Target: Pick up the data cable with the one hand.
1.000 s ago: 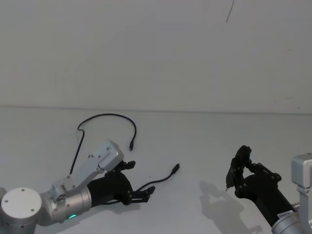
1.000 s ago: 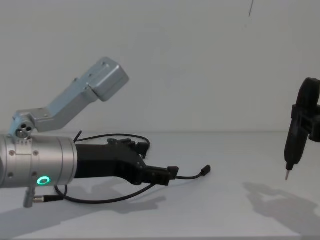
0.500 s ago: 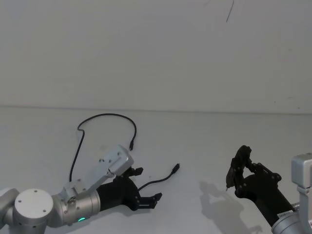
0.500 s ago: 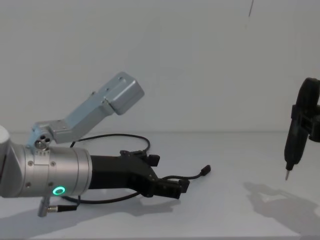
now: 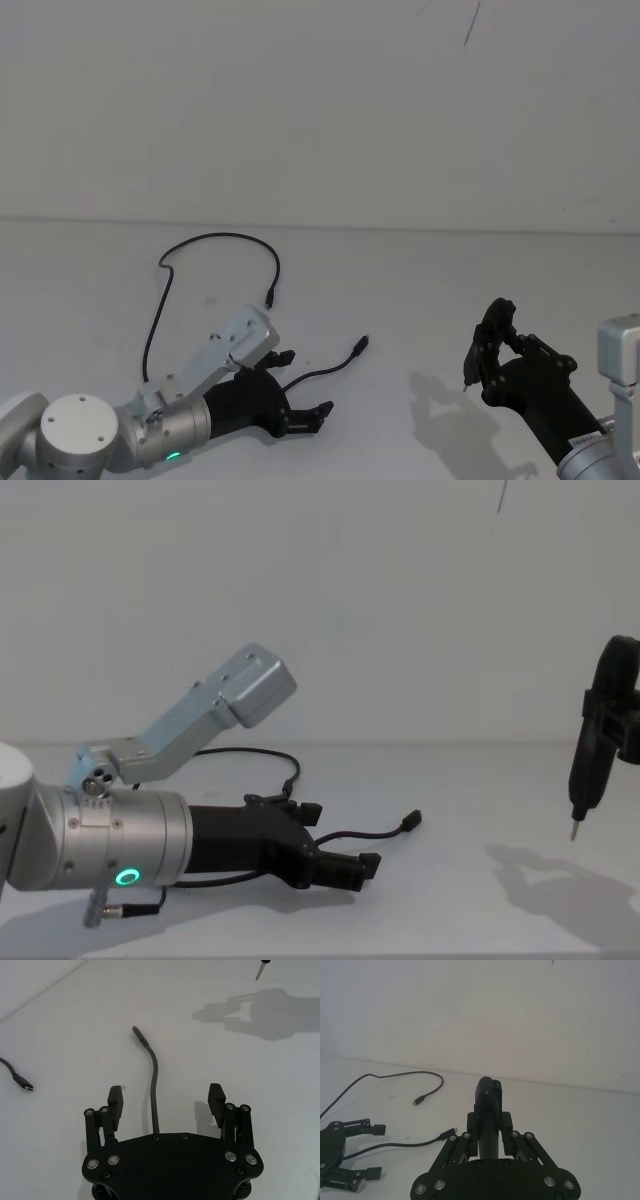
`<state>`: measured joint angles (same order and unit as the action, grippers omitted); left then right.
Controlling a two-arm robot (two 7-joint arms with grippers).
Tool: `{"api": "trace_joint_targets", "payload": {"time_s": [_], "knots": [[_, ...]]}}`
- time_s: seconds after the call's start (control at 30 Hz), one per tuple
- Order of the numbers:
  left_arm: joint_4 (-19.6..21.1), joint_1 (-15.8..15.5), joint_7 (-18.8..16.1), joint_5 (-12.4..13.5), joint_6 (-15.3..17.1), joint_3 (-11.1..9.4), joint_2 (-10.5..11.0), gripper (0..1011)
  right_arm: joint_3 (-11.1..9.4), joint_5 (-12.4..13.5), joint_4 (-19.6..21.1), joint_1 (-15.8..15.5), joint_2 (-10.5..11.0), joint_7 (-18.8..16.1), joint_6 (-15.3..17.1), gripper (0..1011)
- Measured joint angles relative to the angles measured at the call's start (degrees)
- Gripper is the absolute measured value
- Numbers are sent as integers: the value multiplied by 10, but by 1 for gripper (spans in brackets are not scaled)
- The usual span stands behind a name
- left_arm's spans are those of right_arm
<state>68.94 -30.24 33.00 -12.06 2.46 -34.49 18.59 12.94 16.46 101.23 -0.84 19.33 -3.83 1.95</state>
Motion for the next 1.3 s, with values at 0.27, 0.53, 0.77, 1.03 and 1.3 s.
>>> {"api": "trace_joint_targets", "payload": {"time_s": [0.27,0.53,0.77,1.03,1.3], "knots": [[-13,-2,-3,7,-4,0,-8,828,0,0,0,0,0,0,0,269],[-21,-3,-5,10,-6,0,-13,580,0,0,0,0,0,0,0,269],[-25,-3,-5,12,-7,0,-15,377,0,0,0,0,0,0,0,269],[-27,-3,-6,13,-7,1,-17,110,0,0,0,0,0,0,0,269],[-27,-4,-6,14,-9,1,-17,50,0,0,0,0,0,0,0,269]]}}
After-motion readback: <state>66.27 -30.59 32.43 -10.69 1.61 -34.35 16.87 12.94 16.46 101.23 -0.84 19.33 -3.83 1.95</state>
